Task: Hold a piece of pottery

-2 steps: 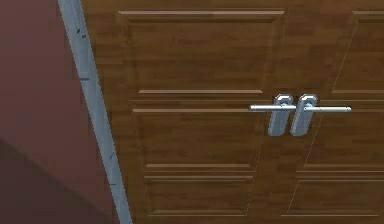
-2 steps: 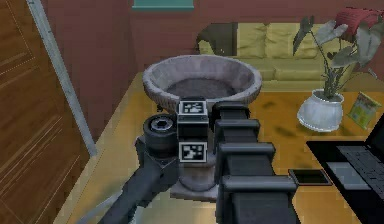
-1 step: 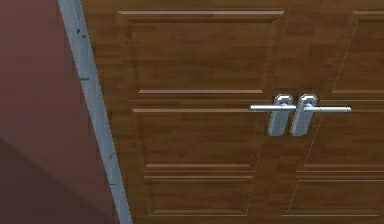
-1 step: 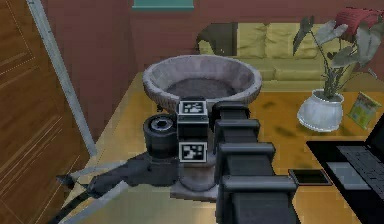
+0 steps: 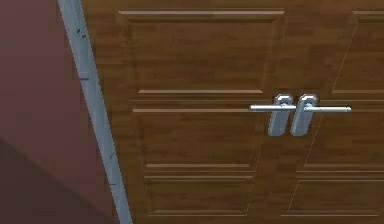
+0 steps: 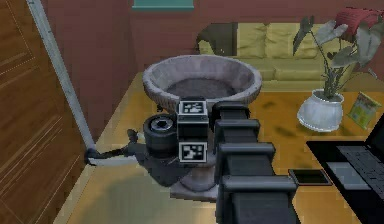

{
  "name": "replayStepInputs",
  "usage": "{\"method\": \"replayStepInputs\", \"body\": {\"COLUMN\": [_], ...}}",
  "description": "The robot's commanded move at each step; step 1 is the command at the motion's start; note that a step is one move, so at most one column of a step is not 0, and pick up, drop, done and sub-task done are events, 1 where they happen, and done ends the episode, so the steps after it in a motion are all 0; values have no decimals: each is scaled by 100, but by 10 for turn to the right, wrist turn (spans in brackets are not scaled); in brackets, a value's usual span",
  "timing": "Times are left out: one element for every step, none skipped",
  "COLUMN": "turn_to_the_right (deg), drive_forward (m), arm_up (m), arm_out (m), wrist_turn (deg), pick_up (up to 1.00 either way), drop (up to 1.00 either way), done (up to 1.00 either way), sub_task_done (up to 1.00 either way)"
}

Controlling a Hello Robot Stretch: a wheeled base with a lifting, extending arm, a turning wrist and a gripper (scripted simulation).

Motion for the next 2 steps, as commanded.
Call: {"method": "replayStepInputs", "body": {"turn_to_the_right": [0,0], "drive_forward": [0,0], "arm_up": [0,0], "arm_out": [0,0], "wrist_turn": [450,120], "pick_up": [0,0], "drop": [0,0], "done": [0,0], "sub_task_done": [0,0]}}
